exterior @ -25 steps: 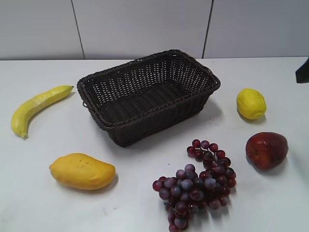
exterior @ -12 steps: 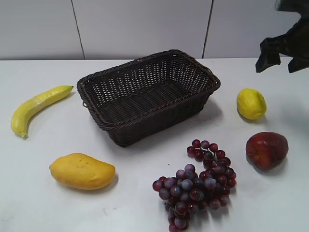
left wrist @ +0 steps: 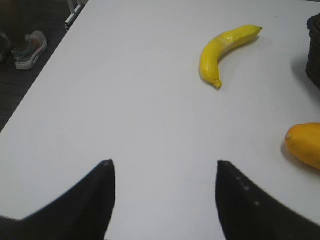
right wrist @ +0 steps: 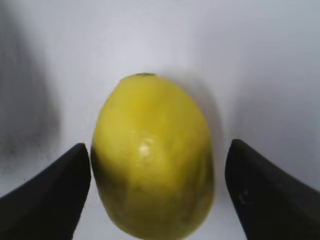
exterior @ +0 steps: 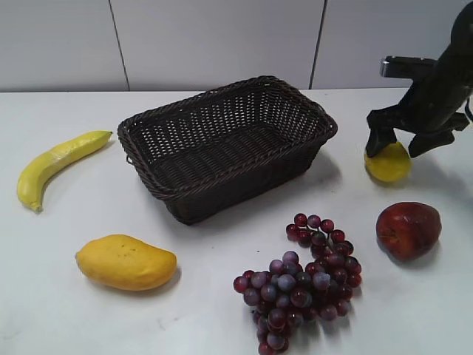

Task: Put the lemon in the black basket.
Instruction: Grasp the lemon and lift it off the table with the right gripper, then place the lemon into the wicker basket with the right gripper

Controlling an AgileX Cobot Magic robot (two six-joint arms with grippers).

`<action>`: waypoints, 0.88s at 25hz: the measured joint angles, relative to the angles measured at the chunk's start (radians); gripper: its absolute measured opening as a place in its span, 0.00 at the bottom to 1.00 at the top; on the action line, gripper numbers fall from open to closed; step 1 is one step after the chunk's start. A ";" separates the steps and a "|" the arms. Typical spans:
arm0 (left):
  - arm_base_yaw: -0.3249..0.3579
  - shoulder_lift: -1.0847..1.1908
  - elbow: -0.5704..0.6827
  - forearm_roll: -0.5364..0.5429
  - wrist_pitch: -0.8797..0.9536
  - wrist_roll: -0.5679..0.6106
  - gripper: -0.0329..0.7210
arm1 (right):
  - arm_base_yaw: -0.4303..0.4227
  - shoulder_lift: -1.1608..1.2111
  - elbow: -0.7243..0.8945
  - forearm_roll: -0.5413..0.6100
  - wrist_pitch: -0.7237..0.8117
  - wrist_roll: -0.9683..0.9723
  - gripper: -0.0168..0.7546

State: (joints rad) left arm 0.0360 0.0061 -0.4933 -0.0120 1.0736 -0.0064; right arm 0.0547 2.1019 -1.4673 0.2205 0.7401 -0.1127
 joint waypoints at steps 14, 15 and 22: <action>0.000 0.000 0.000 0.000 0.000 0.000 0.67 | 0.028 0.027 -0.133 0.005 0.108 -0.011 0.74; 0.000 0.000 0.000 0.000 0.000 0.000 0.67 | 0.029 0.015 -0.168 0.019 0.120 -0.011 0.74; 0.000 0.000 0.000 0.000 0.000 0.000 0.67 | 0.132 -0.044 -0.450 0.115 0.129 -0.019 0.74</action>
State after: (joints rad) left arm 0.0360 0.0061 -0.4933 -0.0120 1.0736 -0.0064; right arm 0.1868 2.0582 -1.9172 0.3354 0.8694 -0.1318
